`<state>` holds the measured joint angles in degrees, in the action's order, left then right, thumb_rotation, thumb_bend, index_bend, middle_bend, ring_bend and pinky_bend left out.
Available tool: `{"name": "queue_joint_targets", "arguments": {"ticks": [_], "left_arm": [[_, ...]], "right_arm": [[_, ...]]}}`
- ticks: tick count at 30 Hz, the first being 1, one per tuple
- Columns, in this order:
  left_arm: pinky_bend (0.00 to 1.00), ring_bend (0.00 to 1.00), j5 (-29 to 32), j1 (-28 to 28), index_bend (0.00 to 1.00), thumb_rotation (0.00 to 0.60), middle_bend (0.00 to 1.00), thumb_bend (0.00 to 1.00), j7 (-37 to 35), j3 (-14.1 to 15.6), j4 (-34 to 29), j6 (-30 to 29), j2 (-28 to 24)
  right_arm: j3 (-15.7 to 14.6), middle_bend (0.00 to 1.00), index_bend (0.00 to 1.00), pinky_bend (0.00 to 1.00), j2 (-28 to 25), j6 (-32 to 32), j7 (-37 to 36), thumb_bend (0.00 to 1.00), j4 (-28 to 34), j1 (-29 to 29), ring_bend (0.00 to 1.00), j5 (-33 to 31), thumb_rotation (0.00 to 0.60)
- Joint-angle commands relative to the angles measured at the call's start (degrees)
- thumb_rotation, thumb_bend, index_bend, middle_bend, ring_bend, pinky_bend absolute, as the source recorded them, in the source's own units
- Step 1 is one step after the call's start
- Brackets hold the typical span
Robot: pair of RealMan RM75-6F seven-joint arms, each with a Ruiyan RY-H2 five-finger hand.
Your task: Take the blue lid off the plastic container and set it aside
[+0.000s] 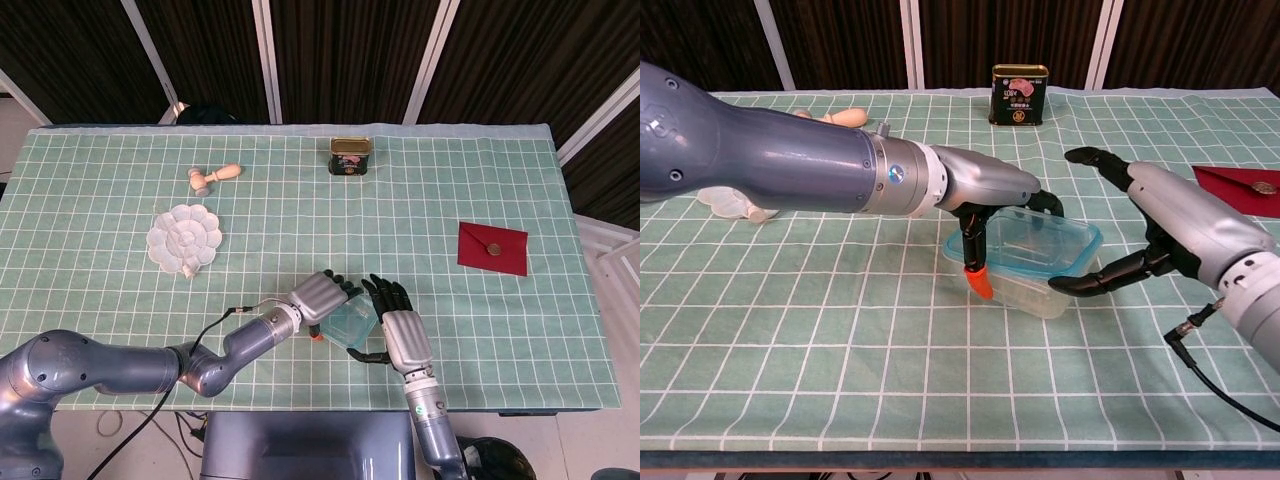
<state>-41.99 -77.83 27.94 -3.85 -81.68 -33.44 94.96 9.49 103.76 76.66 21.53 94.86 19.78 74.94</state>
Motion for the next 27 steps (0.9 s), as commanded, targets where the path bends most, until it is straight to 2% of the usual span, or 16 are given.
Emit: {"name": "queue_joint_targets", "arguments": {"ticks": [1, 9, 17, 27], "left_arm": [[0.43, 0.29, 0.3, -0.4, 0.28, 0.600, 0.26, 0.13, -0.1, 0.2, 0.1, 0.3, 0.0], [0.43, 0.29, 1.1, -1.6, 0.27, 0.600, 0.26, 0.13, -0.4, 0.7, -0.2, 0.6, -0.1], [0.39, 0.23, 3.3, -2.3, 0.25, 0.600, 0.22, 0.13, -3.7, -0.3, -2.1, 2.2, -1.6], [0.38, 0.22, 4.9, -3.9, 0.22, 0.600, 0.19, 0.13, -5.0, 1.2, -2.9, 3.4, -2.9]], "right_arm": [[-0.2, 0.00, 0.00, 0.00, 0.4, 0.9, -1.8, 0.23, -1.2, -0.2, 0.00, 1.5, 0.600], [-0.4, 0.00, 0.00, 0.00, 1.0, 1.8, -2.9, 0.24, -2.4, -0.1, 0.00, 2.8, 0.600], [-3.1, 0.00, 0.00, 0.00, 0.9, 2.5, -4.6, 0.23, -6.6, -0.5, 0.00, 6.7, 0.600], [-2.3, 0.00, 0.00, 0.00, 1.9, 2.9, -5.5, 0.24, -7.4, -0.5, 0.00, 6.9, 0.600]]}}
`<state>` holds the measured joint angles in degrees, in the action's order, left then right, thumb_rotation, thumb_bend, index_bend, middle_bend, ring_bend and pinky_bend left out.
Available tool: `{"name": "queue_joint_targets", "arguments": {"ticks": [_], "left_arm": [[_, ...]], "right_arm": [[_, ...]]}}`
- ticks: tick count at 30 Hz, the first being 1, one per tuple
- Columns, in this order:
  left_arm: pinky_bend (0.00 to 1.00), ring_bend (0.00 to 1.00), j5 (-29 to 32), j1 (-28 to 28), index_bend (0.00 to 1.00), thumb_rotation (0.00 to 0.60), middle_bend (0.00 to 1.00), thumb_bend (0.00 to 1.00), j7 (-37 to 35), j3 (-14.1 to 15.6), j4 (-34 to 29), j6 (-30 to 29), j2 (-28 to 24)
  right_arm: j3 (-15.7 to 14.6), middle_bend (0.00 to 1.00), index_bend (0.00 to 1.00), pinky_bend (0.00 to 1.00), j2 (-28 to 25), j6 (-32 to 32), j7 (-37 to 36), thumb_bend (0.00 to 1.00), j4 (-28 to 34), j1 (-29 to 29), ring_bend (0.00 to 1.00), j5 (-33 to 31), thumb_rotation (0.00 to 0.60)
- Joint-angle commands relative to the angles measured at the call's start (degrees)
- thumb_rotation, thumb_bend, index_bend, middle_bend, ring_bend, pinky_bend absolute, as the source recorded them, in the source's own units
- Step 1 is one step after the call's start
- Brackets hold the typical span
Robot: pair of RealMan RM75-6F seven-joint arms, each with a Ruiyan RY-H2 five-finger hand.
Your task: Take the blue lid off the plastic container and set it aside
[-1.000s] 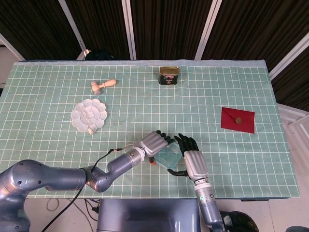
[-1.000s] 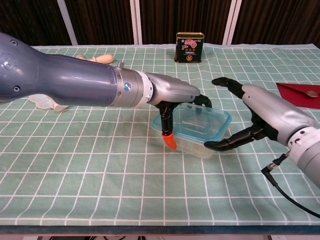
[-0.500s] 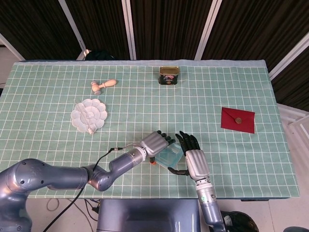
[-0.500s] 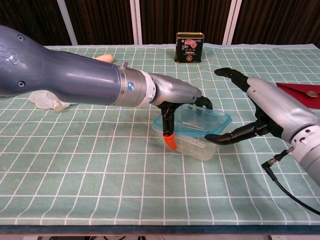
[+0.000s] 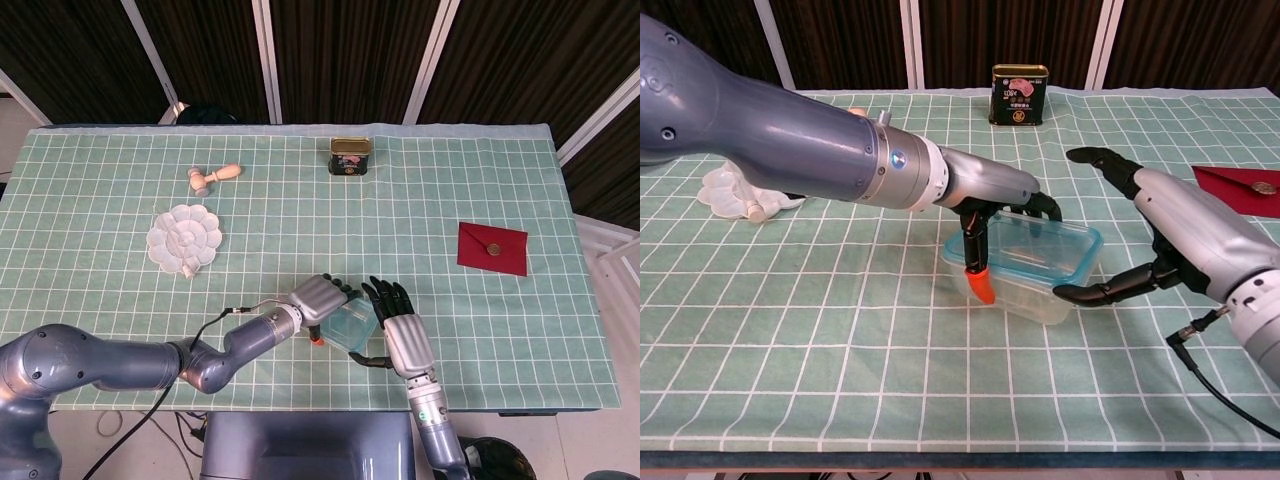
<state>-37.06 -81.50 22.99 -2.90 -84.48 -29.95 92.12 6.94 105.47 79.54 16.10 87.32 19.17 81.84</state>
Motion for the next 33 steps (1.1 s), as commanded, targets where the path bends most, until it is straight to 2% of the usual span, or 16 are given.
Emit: {"name": "queue_joint_targets", "arguments": {"ticks": [1, 15, 26, 33], "left_arm": [[0.37, 0.22, 0.0, -0.4, 0.21, 0.600, 0.19, 0.13, -0.2, 0.4, -0.1, -0.1, -0.1], [0.35, 0.20, 0.5, -1.9, 0.15, 0.600, 0.15, 0.05, -0.4, 2.0, -0.4, -1.0, -0.2], [0.34, 0.19, 1.5, -3.2, 0.13, 0.600, 0.14, 0.05, 0.3, 3.2, -1.3, -2.1, -0.3], [0.19, 0.03, 1.2, -3.0, 0.01, 0.600, 0.01, 0.00, 0.5, 3.1, -1.4, -4.6, 0.0]], "right_arm": [[0.4, 0.00, 0.00, 0.00, 0.3, 0.1, 0.1, 0.24, 0.1, 0.1, 0.00, 0.0, 0.600], [1.9, 0.00, 0.00, 0.00, 1.3, 0.4, 0.3, 0.23, -0.3, 0.4, 0.00, -0.4, 0.600], [3.5, 0.00, 0.00, 0.00, 2.1, 0.6, 0.3, 0.24, 0.9, 0.6, 0.00, -1.7, 0.600], [3.3, 0.00, 0.00, 0.00, 1.4, 0.8, 0.2, 0.24, 1.4, 0.2, 0.00, -2.0, 0.600]]}}
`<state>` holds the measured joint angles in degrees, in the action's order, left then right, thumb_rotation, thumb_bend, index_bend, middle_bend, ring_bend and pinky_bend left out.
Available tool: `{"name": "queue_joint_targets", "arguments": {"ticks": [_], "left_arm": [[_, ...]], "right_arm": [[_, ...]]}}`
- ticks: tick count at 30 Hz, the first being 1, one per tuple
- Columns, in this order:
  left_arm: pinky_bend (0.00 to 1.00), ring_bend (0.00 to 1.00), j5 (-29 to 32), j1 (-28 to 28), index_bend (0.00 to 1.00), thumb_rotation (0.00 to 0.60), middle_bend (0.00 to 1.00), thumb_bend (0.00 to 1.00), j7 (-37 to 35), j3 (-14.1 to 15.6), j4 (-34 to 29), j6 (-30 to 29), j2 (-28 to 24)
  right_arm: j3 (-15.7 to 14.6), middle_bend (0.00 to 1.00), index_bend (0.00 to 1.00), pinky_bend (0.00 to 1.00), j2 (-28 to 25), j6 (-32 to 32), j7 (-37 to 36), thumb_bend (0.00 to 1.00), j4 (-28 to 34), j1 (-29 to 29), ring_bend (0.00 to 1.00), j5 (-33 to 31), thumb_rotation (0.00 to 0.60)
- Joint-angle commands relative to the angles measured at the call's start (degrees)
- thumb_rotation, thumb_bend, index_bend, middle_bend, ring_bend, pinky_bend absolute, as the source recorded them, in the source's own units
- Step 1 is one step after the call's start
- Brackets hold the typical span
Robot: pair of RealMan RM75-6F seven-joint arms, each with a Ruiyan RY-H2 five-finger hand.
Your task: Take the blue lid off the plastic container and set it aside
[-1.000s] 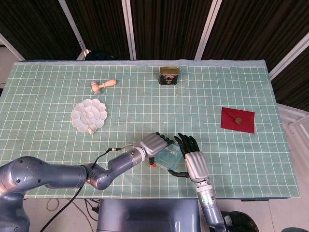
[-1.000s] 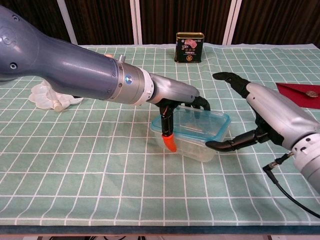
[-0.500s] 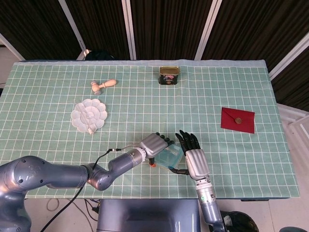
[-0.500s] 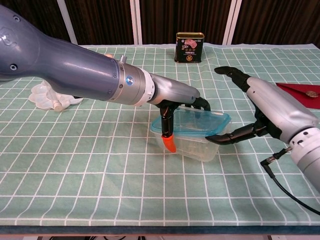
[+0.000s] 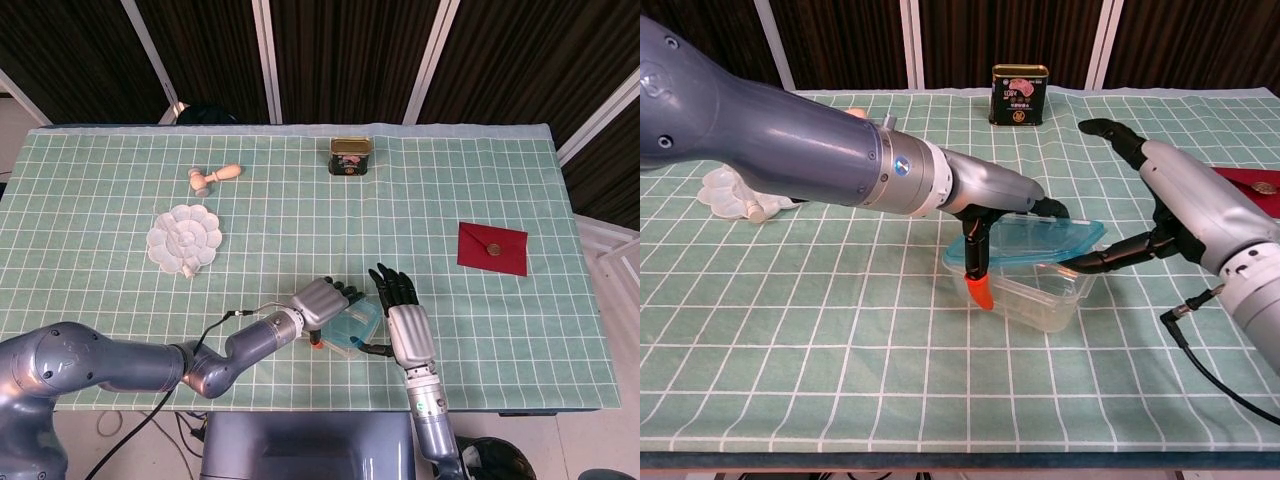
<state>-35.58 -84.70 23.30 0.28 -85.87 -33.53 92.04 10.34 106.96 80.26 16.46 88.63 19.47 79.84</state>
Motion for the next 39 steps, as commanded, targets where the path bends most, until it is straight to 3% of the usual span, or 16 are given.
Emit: {"name": "queue_joint_targets", "arguments": {"ticks": [1, 11, 19, 25, 39], "left_arm": [[0.17, 0.01, -0.5, 0.3, 0.00, 0.600, 0.00, 0.00, 0.3, -0.1, -0.1, -1.5, 0.2], [0.12, 0.00, -1.6, 1.9, 0.00, 0.600, 0.00, 0.00, 0.7, -1.0, -0.7, -4.8, 0.1], [0.12, 0.00, -1.9, 2.5, 0.00, 0.600, 0.00, 0.00, 0.9, -1.2, -0.9, -4.3, 0.0], [0.12, 0.00, -2.6, 3.2, 0.00, 0.600, 0.00, 0.00, 0.7, -1.5, -1.0, -4.5, -0.2], [0.11, 0.00, -5.5, 4.8, 0.00, 0.600, 0.00, 0.00, 0.1, -3.0, -2.8, -6.1, -2.2]], "right_arm": [[-0.2, 0.00, 0.01, 0.00, -0.1, 0.1, -0.2, 0.24, 0.2, -0.1, 0.00, 0.1, 0.600], [-0.4, 0.00, 0.32, 0.00, 0.2, -0.1, -1.4, 0.24, 0.5, -0.5, 0.00, -0.7, 0.600], [-0.4, 0.03, 0.51, 0.00, 0.5, -0.5, -2.7, 0.42, 0.5, -0.6, 0.00, -1.1, 0.600], [-0.9, 0.03, 0.55, 0.00, 0.5, -0.6, -3.2, 0.51, -0.4, -0.7, 0.00, -0.8, 0.600], [0.0, 0.05, 0.57, 0.00, 1.5, 0.1, -5.6, 0.52, -2.8, 0.2, 0.00, 1.5, 0.600]]}}
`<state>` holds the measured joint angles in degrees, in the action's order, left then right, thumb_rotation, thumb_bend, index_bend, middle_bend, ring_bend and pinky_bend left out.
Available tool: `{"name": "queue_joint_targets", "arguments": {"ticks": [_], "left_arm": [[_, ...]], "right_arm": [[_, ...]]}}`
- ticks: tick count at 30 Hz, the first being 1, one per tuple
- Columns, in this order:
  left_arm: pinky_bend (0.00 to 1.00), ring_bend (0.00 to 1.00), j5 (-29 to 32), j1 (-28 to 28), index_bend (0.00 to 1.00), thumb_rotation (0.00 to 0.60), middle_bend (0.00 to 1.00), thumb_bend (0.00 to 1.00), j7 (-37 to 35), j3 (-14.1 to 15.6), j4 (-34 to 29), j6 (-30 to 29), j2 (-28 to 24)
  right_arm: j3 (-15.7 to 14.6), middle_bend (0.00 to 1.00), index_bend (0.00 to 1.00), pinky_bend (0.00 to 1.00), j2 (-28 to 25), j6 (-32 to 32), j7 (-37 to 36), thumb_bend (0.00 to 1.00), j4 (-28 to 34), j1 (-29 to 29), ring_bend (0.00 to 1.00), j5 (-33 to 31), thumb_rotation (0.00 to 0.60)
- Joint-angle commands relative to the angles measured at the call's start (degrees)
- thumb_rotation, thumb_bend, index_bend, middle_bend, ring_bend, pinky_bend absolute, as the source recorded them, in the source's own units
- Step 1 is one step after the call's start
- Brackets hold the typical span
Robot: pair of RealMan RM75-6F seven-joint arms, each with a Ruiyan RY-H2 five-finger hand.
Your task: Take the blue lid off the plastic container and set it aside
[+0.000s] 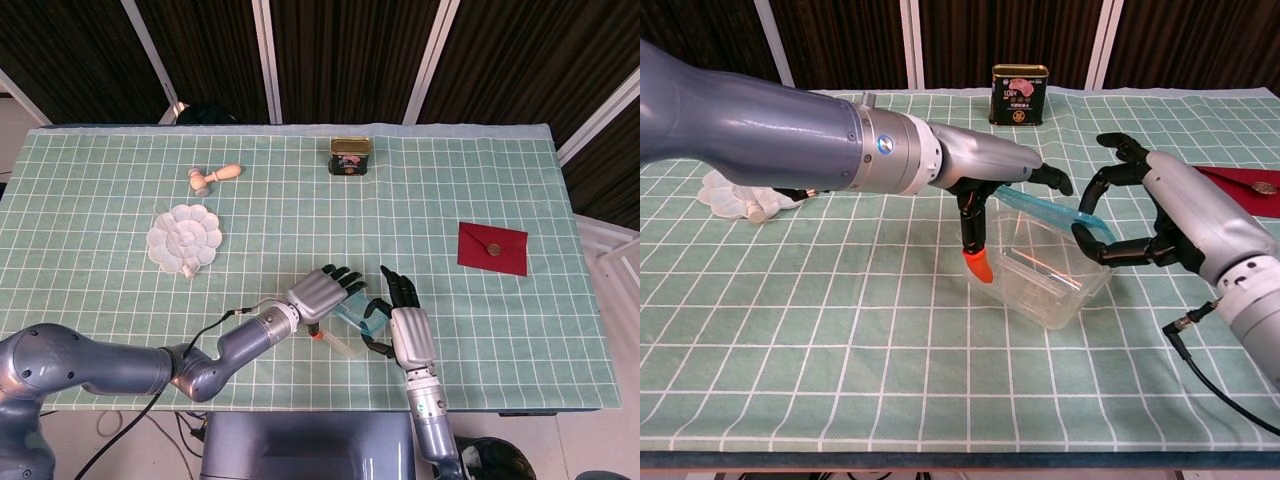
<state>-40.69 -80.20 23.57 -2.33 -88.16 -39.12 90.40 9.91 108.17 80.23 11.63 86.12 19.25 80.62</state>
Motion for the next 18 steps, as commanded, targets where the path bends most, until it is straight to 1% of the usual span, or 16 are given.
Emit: {"name": "queue_joint_targets", "arguments": {"ticks": [1, 10, 13, 18], "left_arm": [[0.11, 0.00, -0.6, 0.5, 0.00, 0.600, 0.00, 0.00, -0.3, -0.6, -0.8, -0.8, -0.8], [0.11, 0.00, -2.2, 2.5, 0.00, 0.600, 0.00, 0.00, -0.7, -1.1, -4.2, -2.4, -4.7], [0.11, 0.00, -2.6, 3.2, 0.00, 0.600, 0.00, 0.00, -0.9, -1.1, -5.0, -2.9, -5.8], [0.11, 0.00, -3.4, 4.3, 0.00, 0.600, 0.00, 0.00, -1.3, -1.3, -6.0, -3.3, -7.1]], "right_arm": [[0.7, 0.05, 0.57, 0.00, 0.4, 0.2, -1.0, 0.52, -0.5, 0.7, 0.00, 1.0, 0.600], [5.1, 0.05, 0.57, 0.00, 2.0, -0.6, -1.1, 0.52, -2.0, 3.5, 0.00, 0.1, 0.600], [6.9, 0.05, 0.57, 0.00, 1.7, -0.7, -0.7, 0.52, -2.4, 4.2, 0.00, -0.8, 0.600], [8.9, 0.05, 0.57, 0.00, 0.6, -0.9, -0.3, 0.52, -2.9, 4.8, 0.00, -2.4, 0.600]]}}
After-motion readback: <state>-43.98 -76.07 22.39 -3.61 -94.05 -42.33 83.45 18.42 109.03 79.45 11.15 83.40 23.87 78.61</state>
